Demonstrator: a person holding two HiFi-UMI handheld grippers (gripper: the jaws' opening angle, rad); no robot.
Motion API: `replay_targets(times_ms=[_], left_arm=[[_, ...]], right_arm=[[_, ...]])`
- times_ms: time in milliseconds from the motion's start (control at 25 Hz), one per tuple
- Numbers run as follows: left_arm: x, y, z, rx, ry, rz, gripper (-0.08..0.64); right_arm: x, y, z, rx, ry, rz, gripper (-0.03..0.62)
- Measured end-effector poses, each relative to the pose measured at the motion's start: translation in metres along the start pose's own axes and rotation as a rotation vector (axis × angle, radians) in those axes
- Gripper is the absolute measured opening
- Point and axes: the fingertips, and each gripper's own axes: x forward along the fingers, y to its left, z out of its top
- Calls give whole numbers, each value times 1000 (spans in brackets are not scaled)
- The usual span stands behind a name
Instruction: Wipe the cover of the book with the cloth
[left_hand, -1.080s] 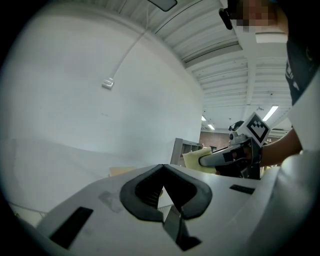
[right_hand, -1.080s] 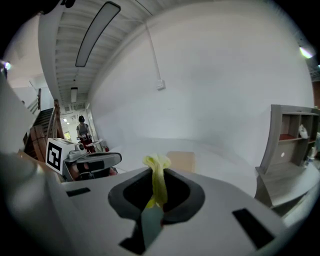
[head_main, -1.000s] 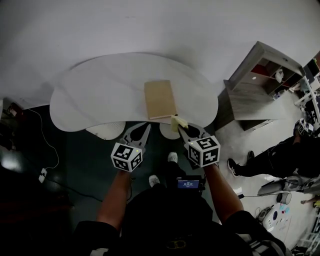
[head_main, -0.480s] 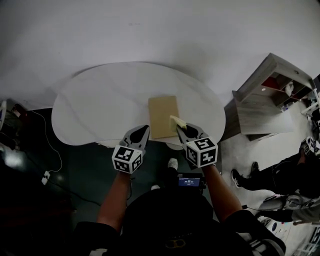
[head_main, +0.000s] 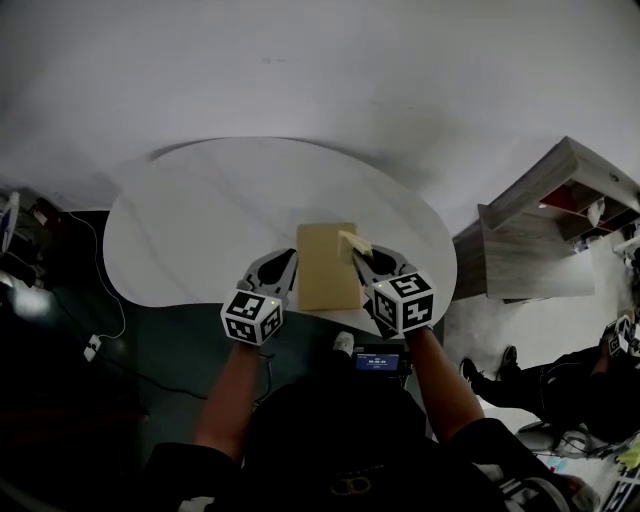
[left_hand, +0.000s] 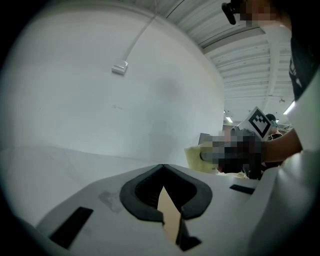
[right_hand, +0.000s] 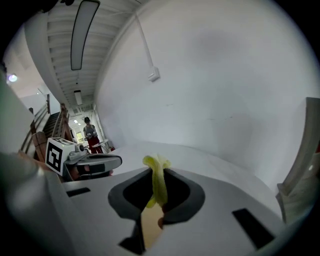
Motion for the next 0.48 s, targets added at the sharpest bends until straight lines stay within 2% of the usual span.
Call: replay_targets(times_ms=[280,480], left_arm=[[24,14,3,-25,9,60,5],[31,24,1,-25,31,54,5]], right_arm=[[22,-27,10,10,15,43,87],[32,-33,13,27,12,34,87]])
